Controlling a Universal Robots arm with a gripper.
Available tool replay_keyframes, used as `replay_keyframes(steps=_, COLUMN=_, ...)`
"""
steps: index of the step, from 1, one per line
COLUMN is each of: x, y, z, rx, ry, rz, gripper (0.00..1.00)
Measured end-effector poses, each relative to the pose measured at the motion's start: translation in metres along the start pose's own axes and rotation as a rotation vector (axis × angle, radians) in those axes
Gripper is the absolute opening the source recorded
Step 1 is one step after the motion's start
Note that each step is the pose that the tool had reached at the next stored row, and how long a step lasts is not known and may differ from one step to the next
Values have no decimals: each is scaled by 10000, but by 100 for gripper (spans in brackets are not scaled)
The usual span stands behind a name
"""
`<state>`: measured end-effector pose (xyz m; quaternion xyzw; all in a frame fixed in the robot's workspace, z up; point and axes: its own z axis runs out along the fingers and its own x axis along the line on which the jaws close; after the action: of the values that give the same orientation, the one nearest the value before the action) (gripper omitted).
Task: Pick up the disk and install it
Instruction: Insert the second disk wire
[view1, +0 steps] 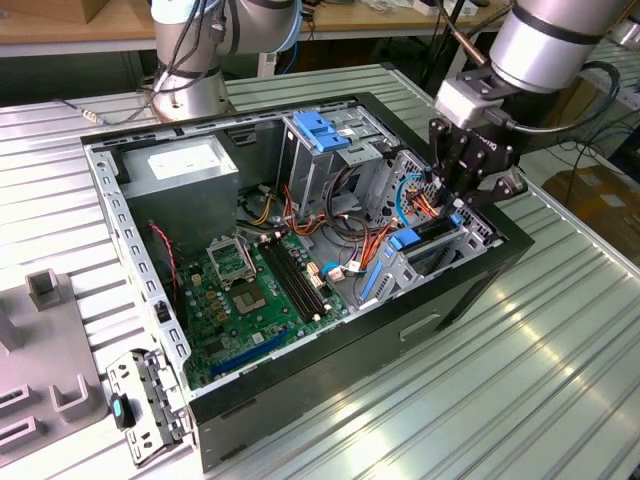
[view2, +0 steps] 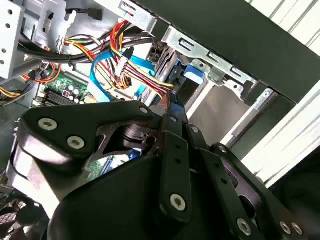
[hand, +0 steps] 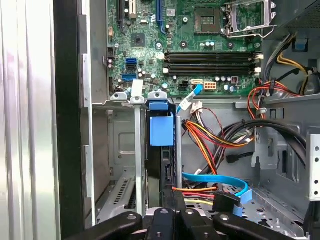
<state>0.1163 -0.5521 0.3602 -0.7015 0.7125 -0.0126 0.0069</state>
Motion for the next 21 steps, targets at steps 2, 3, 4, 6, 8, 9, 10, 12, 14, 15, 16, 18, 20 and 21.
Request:
replay_keyframes(steps=2, x=1, y=-5, z=-165, rx=0, ry=0, rz=0, gripper=11)
replay_keyframes(steps=3, x=1, y=-6, z=-194, rx=0, ry=0, rz=-1, gripper=11)
replay_keyframes(steps=4, x=2, y=-6, z=-220, rx=0, ry=0, rz=-1, gripper=11)
replay_keyframes(steps=6, x=2, y=-8, z=-264, rx=0, ry=0, rz=0, gripper=11)
replay_keyframes(steps=8, x=1, y=-9, z=-310, rx=1, ry=1, rz=-1, gripper=11)
replay_keyframes(steps=9, x=1, y=-11, z=-390, rx=1, ry=0, rz=-1, gripper=11)
replay_keyframes(steps=10, x=2, y=-12, z=-430, rx=1, ry=-3, rz=-1, gripper=11)
replay_keyframes(steps=12, x=-1, y=-4, z=-445, rx=-8, ry=-18, rz=1, gripper=11)
replay_keyframes(steps=14, x=-9, y=29, z=-447, rx=-29, ry=-14, rz=-1, gripper=11)
replay_keyframes(steps=15, x=-20, y=66, z=-447, rx=-54, ry=-14, rz=0, gripper=11)
replay_keyframes(steps=16, x=-33, y=76, z=-447, rx=-117, ry=-13, rz=-1, gripper=11)
replay_keyframes(steps=18, x=-68, y=78, z=-448, rx=-263, ry=-10, rz=-3, gripper=11)
replay_keyframes(steps=20, x=-114, y=78, z=-447, rx=-472, ry=-8, rz=-4, gripper=11)
replay_keyframes(steps=21, x=-136, y=78, z=-447, rx=-575, ry=-7, rz=-5, gripper=11)
